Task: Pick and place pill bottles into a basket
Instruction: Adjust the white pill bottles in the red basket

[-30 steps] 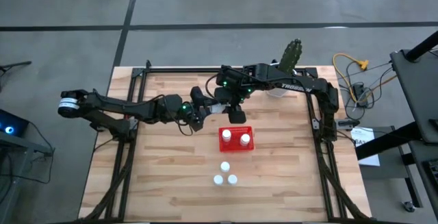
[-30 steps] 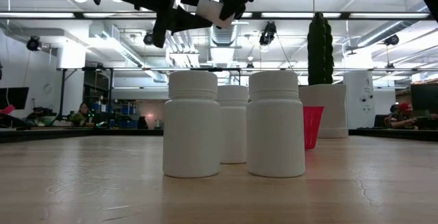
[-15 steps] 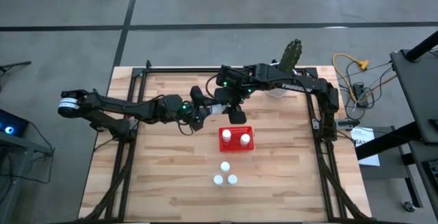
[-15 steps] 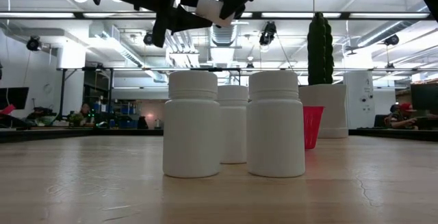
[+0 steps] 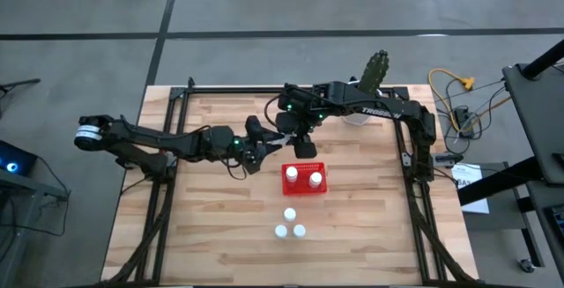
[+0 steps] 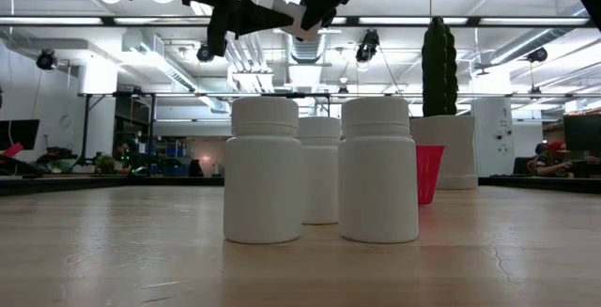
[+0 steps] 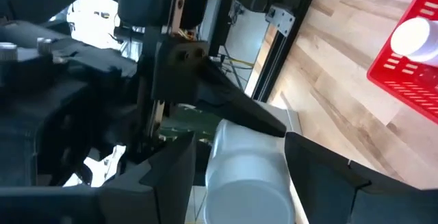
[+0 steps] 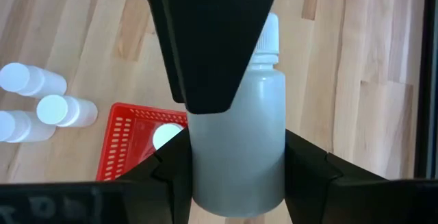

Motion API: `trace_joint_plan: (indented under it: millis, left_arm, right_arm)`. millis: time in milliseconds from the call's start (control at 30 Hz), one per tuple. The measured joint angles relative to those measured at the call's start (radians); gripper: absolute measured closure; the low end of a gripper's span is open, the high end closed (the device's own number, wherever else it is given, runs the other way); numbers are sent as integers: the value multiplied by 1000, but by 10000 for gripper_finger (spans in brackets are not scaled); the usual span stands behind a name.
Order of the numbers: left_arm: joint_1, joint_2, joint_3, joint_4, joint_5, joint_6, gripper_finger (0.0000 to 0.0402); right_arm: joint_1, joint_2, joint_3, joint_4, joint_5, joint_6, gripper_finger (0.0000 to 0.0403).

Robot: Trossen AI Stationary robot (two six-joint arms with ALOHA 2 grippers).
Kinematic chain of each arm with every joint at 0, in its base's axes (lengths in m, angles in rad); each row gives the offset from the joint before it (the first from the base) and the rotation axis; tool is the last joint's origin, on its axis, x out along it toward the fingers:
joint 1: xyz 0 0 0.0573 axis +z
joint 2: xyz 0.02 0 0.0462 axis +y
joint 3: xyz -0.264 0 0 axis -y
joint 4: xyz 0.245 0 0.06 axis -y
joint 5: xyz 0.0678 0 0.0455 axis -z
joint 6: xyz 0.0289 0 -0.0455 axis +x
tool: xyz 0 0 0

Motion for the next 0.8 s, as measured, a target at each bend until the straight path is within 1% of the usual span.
trace_joint_plan:
  millis: [400,800]
  left_arm:
    - [0,0,5,-25,-26,-1,199]
    - [2,0,5,-41,-30,-52,199]
  right_arm:
    - [0,0,0,-1,-4,-6,248]
    - [1,0,0,0,-4,-8,248]
